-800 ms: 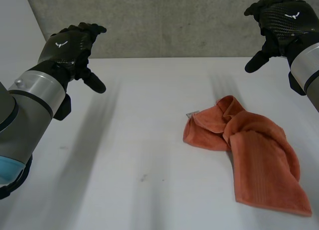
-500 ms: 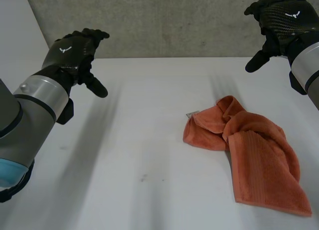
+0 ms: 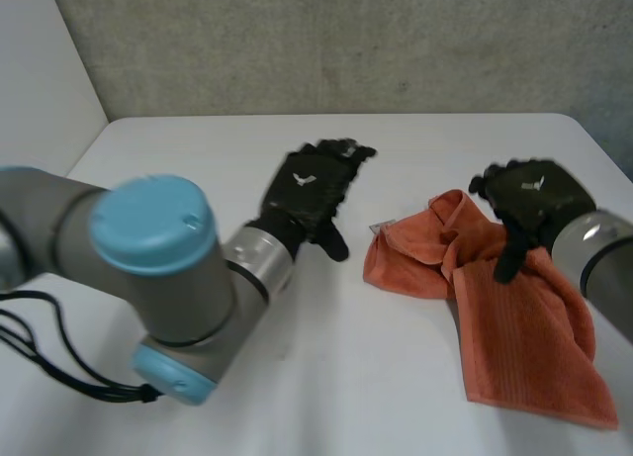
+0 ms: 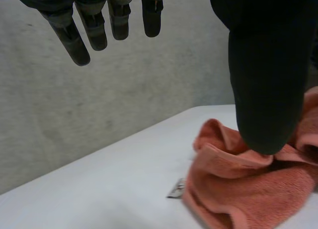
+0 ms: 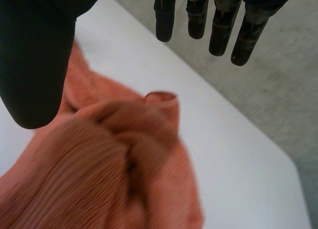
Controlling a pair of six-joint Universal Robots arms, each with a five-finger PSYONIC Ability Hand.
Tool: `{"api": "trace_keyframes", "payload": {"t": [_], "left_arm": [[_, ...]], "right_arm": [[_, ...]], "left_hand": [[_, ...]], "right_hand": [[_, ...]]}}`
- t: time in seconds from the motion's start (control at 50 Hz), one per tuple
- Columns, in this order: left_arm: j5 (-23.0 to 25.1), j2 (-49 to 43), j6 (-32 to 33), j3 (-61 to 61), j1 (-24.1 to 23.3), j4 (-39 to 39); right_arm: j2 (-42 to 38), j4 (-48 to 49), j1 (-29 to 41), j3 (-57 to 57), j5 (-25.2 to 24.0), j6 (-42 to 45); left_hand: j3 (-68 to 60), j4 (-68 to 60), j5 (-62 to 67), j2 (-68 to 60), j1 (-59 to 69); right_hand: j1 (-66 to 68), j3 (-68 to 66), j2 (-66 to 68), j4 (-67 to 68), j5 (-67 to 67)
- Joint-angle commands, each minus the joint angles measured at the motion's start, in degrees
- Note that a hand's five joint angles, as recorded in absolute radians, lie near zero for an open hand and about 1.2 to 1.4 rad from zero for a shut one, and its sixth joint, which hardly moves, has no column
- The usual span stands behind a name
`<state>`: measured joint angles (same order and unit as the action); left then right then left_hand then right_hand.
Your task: Fold the laundry
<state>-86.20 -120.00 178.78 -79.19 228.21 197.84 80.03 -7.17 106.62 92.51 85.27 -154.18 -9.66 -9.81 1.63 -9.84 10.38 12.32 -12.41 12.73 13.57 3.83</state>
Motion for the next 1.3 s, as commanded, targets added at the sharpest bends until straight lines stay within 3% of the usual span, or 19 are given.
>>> {"api": "trace_keyframes", "payload": {"t": [0.02, 0.2, 0.32, 0.58, 0.76, 0.84, 0.9, 0.94, 1.0, 1.04, 1.06, 1.08, 1.18, 1.3], "left_arm": [[4.54, -10.06, 1.83, 4.38, -1.98, 5.26], [5.16, -19.04, 11.94, 10.8, -2.77, 7.12], [5.25, -21.16, 12.56, 13.27, -2.77, 7.3], [5.34, -27.21, 14.49, 20.82, -2.77, 8.35], [6.74, -28.98, 14.93, 24.34, -2.86, 8.35], [6.74, -29.59, 15.55, 25.31, -2.86, 8.35], [6.83, -29.68, 16.42, 25.48, -2.86, 8.35], [6.83, -29.77, 16.95, 25.48, -2.86, 8.35], [7.01, -29.86, 18.35, 25.31, -2.95, 8.35], [7.09, -29.94, 19.23, 25.31, -2.95, 8.35], [7.36, -30.03, 20.28, 25.31, -2.95, 8.44], [7.36, -30.03, 20.3, 25.31, -2.95, 8.44], [8.15, -29.33, 21.7, 24.34, -2.95, 9.05], [7.36, -19.75, 21.61, 18.1, -2.59, 11.6]], "right_arm": [[0.82, 6.81, -0.09, 9.86, -0.63, -0.07], [2.15, 8.84, -0.36, 15.85, -0.72, -0.07], [2.76, 8.93, -1.14, 17.61, -0.72, -0.16], [2.85, 9.72, -3.78, 18.75, -2.3, -0.16], [2.85, 10.07, -5.01, 18.84, -2.3, -0.16], [2.85, 10.77, -5.1, 18.84, -2.3, -0.16], [2.76, 11.39, -5.1, 18.84, -2.3, -0.16], [2.59, 12.26, -5.1, 18.84, -2.3, -0.16], [2.41, 13.06, -5.1, 18.93, -2.3, -0.16], [2.15, 15.16, -5.1, 18.93, -2.39, -0.16], [2.15, 15.17, -5.1, 18.93, -2.39, -0.16], [2.06, 16.3, -5.1, 18.84, -2.48, -0.16], [1.97, 19.2, -5.1, 18.32, -2.91, -0.16], [3.98, 20.18, -4.75, 14.46, -5.55, -1.21]], "left_hand": [[-3.91, -3.76, 1.95, -3.74, 3.2], [-11.82, -11.67, 9.86, -11.65, 11.11], [-12.33, -12.17, 10.36, -12.15, 11.61], [-31.99, -31.84, 30.03, -31.82, 31.28], [-37.89, -37.74, 35.93, -37.72, 37.18], [-52.66, -52.51, 50.7, -52.49, 51.95], [-62.56, -62.41, 60.6, -62.39, 61.85], [-70.26, -70.11, 68.29, -70.09, 69.55], [-70.34, -70.19, 68.37, -70.16, 69.62], [-70.34, -70.19, 68.37, -70.16, 69.62], [-70.34, -70.19, 68.37, -70.16, 69.62], [-70.34, -70.19, 68.37, -70.16, 69.62], [-70.34, -70.19, 68.37, -70.16, 69.62], [-70.34, -70.19, 68.37, -70.16, 69.62]], "right_hand": [[-2.32, 2.41, -2.73, -3.57, -3.83], [-2.32, 2.41, -2.73, -3.57, -3.83], [-2.32, 2.41, -2.73, -3.57, -3.83], [-2.32, 2.41, -2.73, -3.57, -3.83], [-2.08, 2.16, -2.48, -3.33, -3.59], [0.12, -0.03, -0.29, -1.13, -1.39], [6.84, -6.76, 6.44, 5.59, 5.34], [19.55, -19.46, 19.14, 18.3, 18.04], [29.72, -29.64, 29.32, 28.47, 28.22], [55.32, -55.23, 54.91, 54.07, 53.81], [55.46, -55.37, 55.05, 54.21, 53.95], [67.55, -67.47, 67.15, 66.3, 66.05], [67.68, -67.59, 67.27, 66.43, 66.17], [67.68, -67.59, 67.27, 66.43, 66.17]]}}
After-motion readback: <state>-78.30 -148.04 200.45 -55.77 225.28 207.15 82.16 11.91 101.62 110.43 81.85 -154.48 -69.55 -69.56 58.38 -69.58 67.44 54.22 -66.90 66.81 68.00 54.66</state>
